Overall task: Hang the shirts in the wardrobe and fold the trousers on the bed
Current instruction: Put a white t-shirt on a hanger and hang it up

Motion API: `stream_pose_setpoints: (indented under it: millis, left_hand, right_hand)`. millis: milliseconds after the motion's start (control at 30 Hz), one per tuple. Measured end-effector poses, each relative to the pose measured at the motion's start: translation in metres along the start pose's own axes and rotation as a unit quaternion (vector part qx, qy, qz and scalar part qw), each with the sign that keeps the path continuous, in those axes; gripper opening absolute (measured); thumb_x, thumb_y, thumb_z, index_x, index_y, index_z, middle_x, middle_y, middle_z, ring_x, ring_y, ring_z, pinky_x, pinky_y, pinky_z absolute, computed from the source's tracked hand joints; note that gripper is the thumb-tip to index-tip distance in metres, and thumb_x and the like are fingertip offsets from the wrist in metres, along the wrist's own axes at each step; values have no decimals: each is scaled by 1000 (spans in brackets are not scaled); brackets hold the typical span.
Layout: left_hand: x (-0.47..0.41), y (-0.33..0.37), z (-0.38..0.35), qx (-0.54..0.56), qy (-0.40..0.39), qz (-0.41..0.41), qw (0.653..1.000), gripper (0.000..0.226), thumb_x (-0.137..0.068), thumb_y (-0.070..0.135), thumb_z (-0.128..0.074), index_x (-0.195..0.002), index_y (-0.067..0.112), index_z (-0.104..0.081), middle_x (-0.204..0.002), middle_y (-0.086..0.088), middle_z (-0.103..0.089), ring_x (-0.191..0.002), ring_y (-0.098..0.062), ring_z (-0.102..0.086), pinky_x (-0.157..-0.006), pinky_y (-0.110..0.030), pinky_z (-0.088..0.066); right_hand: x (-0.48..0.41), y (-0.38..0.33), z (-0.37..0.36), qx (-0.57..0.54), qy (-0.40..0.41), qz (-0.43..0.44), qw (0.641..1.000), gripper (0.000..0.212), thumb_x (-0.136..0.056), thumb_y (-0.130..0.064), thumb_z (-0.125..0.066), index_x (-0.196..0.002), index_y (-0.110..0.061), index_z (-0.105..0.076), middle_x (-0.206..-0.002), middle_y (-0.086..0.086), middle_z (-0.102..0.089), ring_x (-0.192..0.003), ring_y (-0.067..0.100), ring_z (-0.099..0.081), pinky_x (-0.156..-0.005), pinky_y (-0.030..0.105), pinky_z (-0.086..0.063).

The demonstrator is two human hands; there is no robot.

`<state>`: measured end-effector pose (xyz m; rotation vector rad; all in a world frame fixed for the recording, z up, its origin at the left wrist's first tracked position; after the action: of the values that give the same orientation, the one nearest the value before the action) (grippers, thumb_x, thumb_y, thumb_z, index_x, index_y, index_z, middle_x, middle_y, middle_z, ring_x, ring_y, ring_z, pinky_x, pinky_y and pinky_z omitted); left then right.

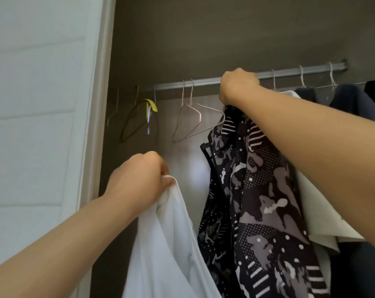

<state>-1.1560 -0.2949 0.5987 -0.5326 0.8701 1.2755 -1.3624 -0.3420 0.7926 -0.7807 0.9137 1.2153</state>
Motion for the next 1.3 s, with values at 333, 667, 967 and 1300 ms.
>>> stream_pose_setpoints:
  millis: [333, 667, 967, 1300]
  left_hand:
    - [1, -3, -2, -16, -1, 8, 1000, 17, -91, 45, -64, -87, 29, -68, -78, 6, -65, -75, -15, -65, -74, -38, -60]
    - [3, -2, -2, -25, -3, 6, 1000, 17, -92, 44, -63, -91, 28, -69, -79, 7, -64, -74, -14, -64, -73, -38, -59]
    - [5, 0, -3, -24, -9, 0, 1000, 20, -92, 46, -62, -96, 28, -68, -79, 9, -63, -73, -10, -62, -71, -33, -59]
    - [5, 2, -2, -18, 0, -13, 1000, 22, -93, 45, -62, -99, 26, -69, -86, 7, -66, -77, -12, -64, -74, -35, -59]
  right_hand:
    - [5, 13, 1, -47, -63, 61, 995, 26, -91, -7, -54, -116, 1, -55, -123, 26, -57, -105, 41, -57, -80, 39, -48]
    - [14, 60, -33, 44, -71, -68, 994, 45, -88, -10, -58, -133, -6, -51, -136, 20, -48, -123, 40, -46, -86, 41, -43]
    - [20, 77, -41, 63, -81, -136, 985, 41, -94, -18, -52, -135, -11, -51, -138, 19, -47, -123, 38, -39, -89, 39, -33]
    - [4, 85, -39, -27, -14, -80, 996, 39, -94, -13, -42, -131, -6, -54, -142, 17, -44, -135, 39, -28, -106, 51, -26]
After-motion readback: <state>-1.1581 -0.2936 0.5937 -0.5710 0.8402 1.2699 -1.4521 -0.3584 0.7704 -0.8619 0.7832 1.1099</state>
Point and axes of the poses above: each hand's wrist, its own x-axis away from the middle knuckle, its own z-axis out of the back of the hand, y = z × x, the point moved 5 cm from there along -x, towards the middle knuckle
